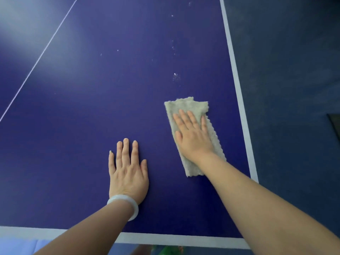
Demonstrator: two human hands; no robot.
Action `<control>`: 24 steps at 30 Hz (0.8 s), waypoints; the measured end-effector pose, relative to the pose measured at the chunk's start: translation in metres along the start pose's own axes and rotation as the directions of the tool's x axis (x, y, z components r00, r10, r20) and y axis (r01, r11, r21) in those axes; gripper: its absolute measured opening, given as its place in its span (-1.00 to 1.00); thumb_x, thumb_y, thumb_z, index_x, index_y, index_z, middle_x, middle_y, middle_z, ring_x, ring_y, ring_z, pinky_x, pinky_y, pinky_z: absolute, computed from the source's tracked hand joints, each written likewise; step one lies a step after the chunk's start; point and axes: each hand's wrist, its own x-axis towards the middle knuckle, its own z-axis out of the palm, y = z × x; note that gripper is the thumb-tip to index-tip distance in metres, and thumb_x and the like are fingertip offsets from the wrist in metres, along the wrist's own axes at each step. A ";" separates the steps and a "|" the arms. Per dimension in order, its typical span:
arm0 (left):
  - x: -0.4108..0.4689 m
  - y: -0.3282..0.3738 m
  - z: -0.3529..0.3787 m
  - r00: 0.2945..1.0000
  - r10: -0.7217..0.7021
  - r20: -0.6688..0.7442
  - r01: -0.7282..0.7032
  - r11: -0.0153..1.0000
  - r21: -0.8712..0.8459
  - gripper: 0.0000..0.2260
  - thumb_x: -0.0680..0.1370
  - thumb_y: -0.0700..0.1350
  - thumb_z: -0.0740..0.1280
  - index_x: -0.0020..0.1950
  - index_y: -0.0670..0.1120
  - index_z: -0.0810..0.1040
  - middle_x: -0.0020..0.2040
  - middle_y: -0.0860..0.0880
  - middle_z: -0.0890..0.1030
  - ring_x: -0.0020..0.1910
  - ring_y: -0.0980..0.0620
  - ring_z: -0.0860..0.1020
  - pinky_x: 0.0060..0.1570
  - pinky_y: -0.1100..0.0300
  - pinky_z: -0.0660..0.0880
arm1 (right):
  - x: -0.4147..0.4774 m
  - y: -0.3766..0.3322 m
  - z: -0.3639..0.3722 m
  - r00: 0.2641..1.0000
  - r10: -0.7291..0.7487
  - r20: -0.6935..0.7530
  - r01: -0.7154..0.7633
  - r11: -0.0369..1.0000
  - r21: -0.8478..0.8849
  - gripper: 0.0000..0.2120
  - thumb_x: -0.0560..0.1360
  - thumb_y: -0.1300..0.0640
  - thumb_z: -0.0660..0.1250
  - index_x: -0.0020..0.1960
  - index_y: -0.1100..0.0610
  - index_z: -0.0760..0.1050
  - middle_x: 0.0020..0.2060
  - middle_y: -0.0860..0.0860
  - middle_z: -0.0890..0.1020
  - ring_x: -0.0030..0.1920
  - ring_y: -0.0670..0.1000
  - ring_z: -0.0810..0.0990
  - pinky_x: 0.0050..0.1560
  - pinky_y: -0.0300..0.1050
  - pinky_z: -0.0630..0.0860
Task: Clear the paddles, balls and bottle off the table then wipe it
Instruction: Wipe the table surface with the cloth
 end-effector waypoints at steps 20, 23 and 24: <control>-0.001 0.001 -0.001 1.000 0.003 0.003 -0.003 1.000 0.028 -0.41 0.62 0.13 -0.21 0.60 -0.10 0.06 0.61 -0.10 0.03 0.59 -0.05 -0.10 0.54 -0.11 -0.10 | -0.073 0.090 -0.011 0.974 0.223 0.036 -0.221 0.974 -0.040 -0.46 0.63 -0.07 -0.19 0.60 -0.11 -0.14 0.59 -0.16 -0.07 0.58 -0.06 -0.15 0.47 0.42 -0.08; 0.000 0.001 0.000 1.000 0.004 -0.006 -0.004 1.000 0.019 -0.41 0.62 0.12 -0.19 0.60 -0.10 0.08 0.61 -0.10 0.04 0.59 -0.05 -0.09 0.54 -0.10 -0.10 | 0.009 0.094 -0.020 0.963 0.267 0.038 -0.266 0.964 -0.018 -0.47 0.64 -0.06 -0.22 0.59 -0.11 -0.21 0.59 -0.14 -0.13 0.58 -0.04 -0.21 0.45 0.45 -0.19; 0.000 0.001 0.000 1.000 0.001 -0.010 -0.001 1.000 0.016 -0.41 0.62 0.12 -0.18 0.59 -0.11 0.09 0.61 -0.10 0.05 0.59 -0.05 -0.08 0.54 -0.10 -0.10 | 0.028 0.088 -0.021 0.963 0.266 0.047 -0.266 0.964 -0.011 -0.47 0.64 -0.05 -0.22 0.60 -0.10 -0.21 0.59 -0.12 -0.14 0.58 -0.02 -0.22 0.45 0.46 -0.21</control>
